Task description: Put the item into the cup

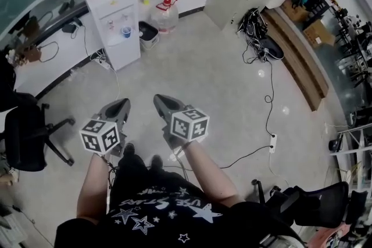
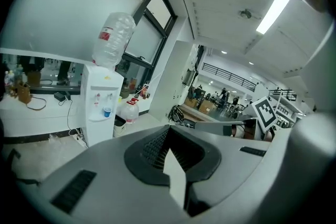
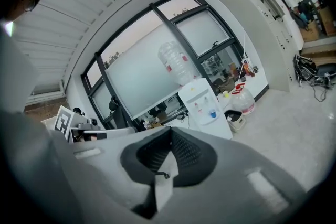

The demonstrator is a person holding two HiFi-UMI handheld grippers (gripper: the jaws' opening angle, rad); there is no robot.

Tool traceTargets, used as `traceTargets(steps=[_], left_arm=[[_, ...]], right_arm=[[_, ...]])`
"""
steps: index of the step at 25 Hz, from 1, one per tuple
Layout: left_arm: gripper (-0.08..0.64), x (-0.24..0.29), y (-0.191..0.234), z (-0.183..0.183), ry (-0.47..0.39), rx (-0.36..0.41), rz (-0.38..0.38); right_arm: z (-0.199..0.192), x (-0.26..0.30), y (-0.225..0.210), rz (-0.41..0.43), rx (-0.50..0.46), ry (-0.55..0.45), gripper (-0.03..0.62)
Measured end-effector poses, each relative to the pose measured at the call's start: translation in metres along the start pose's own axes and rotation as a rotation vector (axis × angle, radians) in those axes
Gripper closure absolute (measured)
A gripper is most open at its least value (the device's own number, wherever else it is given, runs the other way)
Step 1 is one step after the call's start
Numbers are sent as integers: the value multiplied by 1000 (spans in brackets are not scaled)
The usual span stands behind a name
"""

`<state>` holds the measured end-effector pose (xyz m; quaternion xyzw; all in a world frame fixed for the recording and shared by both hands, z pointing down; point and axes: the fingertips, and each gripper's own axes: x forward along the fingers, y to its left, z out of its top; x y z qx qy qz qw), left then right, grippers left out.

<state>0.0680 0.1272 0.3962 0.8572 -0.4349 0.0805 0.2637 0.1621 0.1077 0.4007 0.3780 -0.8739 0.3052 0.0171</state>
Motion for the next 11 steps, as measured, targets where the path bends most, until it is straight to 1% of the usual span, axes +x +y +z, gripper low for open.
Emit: traceTargets(steps=[6, 11], left_arm=[[555, -13, -15, -2, -19, 35, -34], [554, -42, -20, -6, -26, 53, -62]], right_arm=[[-6, -18, 12, -36, -48, -3, 591], [-11, -25, 33, -64, -33, -33, 591]])
